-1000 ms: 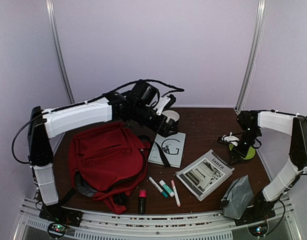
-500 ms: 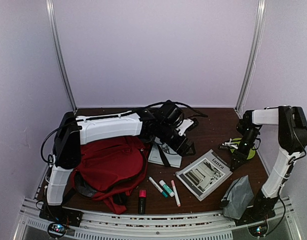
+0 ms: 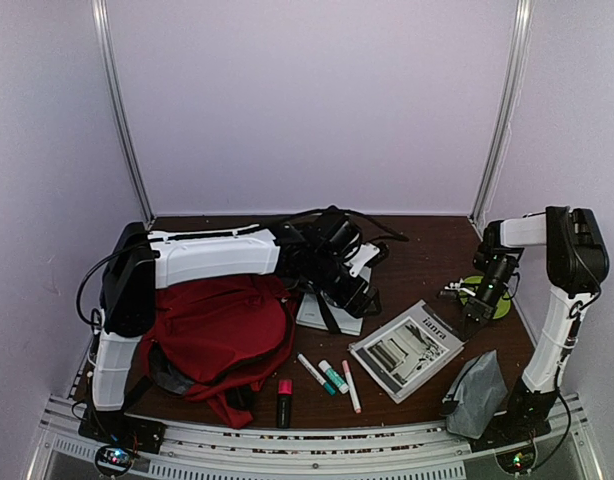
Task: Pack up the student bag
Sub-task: Pick up the book from the corner of the board, then pass from the right arm to the left, then pass from the left arm to the right, then pick up the largest pocket of the bag from the student bag, then place the book in the largest pocket of the bag.
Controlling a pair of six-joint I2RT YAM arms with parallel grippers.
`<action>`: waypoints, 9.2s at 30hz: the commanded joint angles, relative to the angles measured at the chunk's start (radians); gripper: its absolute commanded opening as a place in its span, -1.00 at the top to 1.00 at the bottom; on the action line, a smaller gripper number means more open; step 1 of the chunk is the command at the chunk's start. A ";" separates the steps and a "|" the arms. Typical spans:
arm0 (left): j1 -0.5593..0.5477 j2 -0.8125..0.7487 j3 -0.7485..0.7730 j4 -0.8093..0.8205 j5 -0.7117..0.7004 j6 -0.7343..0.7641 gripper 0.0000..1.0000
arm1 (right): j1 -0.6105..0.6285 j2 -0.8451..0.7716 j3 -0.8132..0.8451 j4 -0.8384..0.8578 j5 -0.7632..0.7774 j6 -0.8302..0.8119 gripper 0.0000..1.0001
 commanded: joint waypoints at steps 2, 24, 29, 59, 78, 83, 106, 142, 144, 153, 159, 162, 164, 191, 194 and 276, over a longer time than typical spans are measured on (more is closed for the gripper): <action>0.004 -0.052 -0.003 0.017 -0.019 0.015 -0.59 | -0.006 0.000 0.004 -0.029 -0.039 -0.014 1.00; 0.024 -0.103 -0.079 0.282 0.116 -0.005 -0.90 | 0.102 -0.467 0.018 0.100 -0.070 -0.111 1.00; 0.026 -0.085 -0.102 0.384 0.172 0.021 -0.87 | 0.179 -0.601 -0.039 0.218 0.027 -0.088 1.00; 0.068 -0.098 -0.149 0.555 0.413 -0.133 0.52 | 0.262 -0.691 0.000 0.299 0.016 0.032 0.84; 0.213 -0.513 -0.458 0.957 0.125 -0.485 0.70 | 0.139 -0.596 0.128 0.734 -0.621 0.771 -0.55; 0.241 -0.546 -0.510 1.077 0.128 -0.575 0.67 | 0.288 -0.622 0.051 1.080 -0.548 1.009 -0.78; 0.254 -0.526 -0.546 1.244 0.171 -0.687 0.71 | 0.444 -0.477 0.006 1.340 -0.721 1.315 -0.60; -0.043 -1.022 -0.835 -0.099 -0.479 -0.021 -0.56 | 0.397 -0.532 -0.032 0.586 -0.525 0.683 0.48; -0.145 -1.027 -0.851 -0.108 -0.580 -0.036 -0.94 | 0.388 -0.535 -0.032 0.529 -0.502 0.642 0.48; -0.464 -0.849 -0.824 -0.238 -0.861 -0.144 -0.96 | 0.373 -0.551 -0.053 0.406 -0.470 0.560 0.50; -0.483 -0.727 -0.788 -0.330 -1.044 -0.232 -0.90 | 0.365 -0.589 -0.103 0.441 -0.417 0.548 0.50; -0.479 -0.706 -0.807 -0.329 -1.094 -0.259 -0.81 | 0.350 -0.585 -0.102 0.413 -0.426 0.534 0.50; -0.477 -0.688 -0.804 -0.339 -1.107 -0.266 -0.74 | 0.351 -0.586 -0.103 0.394 -0.414 0.520 0.50; -0.084 -0.993 -0.810 -0.138 -1.047 -0.127 1.00 | 0.710 -0.307 0.036 0.324 -0.617 0.578 0.61; -0.053 -1.007 -0.780 -0.078 -1.055 -0.138 1.00 | 0.762 -0.257 0.047 0.348 -0.669 0.610 0.62; -0.075 -1.135 -0.769 0.055 -0.969 -0.103 1.00 | 0.911 -0.149 -0.024 1.214 -0.269 1.609 -0.97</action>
